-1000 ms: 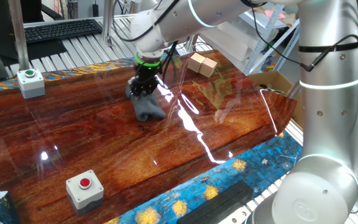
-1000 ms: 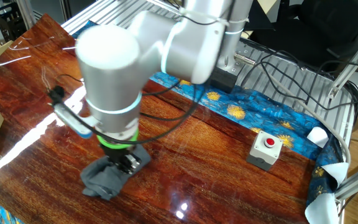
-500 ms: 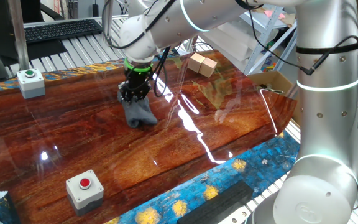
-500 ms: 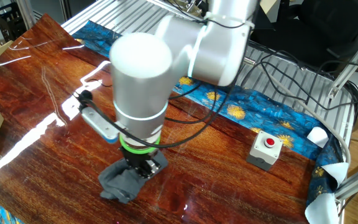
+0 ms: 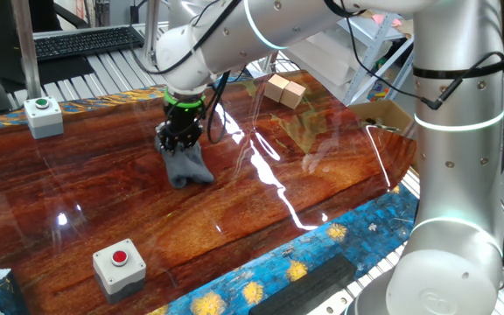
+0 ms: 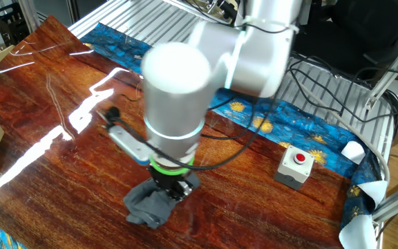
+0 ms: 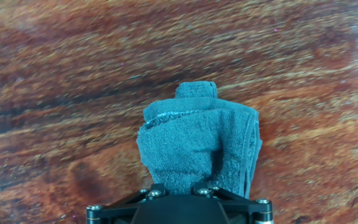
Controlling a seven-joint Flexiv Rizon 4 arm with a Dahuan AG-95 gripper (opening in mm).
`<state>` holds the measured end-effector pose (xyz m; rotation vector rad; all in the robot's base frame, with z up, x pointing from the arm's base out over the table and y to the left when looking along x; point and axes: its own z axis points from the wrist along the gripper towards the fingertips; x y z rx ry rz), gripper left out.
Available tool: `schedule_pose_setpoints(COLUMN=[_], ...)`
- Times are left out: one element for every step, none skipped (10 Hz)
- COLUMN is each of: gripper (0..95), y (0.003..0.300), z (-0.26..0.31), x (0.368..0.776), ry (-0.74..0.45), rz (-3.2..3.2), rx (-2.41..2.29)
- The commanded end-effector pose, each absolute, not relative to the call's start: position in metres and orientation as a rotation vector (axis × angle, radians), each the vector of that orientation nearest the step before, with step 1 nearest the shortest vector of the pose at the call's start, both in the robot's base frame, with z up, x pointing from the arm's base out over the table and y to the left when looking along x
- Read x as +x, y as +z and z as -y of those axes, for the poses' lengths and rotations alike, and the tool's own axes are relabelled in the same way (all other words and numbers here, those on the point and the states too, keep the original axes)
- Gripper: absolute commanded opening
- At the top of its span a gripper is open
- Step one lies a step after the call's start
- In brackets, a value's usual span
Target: Clean the table with a cloth
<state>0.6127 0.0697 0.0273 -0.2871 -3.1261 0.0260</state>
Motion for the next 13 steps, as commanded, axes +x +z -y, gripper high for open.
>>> schedule_pose_setpoints(gripper=[0.0, 0.0, 0.0, 0.0, 0.0, 0.0, 0.0, 0.0, 0.0, 0.0, 0.0, 0.0, 0.0], y=[0.027, 0.027, 0.027, 0.028, 0.029, 0.032, 0.037, 0.041, 0.048, 0.051, 0.061, 0.068, 0.071], z=[-0.069, -0.069, -0.069, -0.069, -0.069, -0.069, -0.070, -0.069, -0.068, -0.068, -0.060, -0.050, -0.044], x=[0.613, 0.613, 0.613, 0.613, 0.612, 0.609, 0.606, 0.604, 0.601, 0.600, 0.593, 0.589, 0.586], ry=[0.027, 0.030, 0.032, 0.035, 0.030, 0.019, 0.017, 0.018, 0.030, 0.035, 0.040, 0.049, 0.064], rz=[3.126, 3.126, 3.124, 3.116, 3.108, 3.098, 3.087, 3.082, 3.074, 3.072, 3.067, 3.067, 3.069], rx=[-0.271, -0.272, -0.270, -0.267, -0.266, -0.273, -0.276, -0.286, -0.287, -0.286, -0.269, -0.251, -0.234])
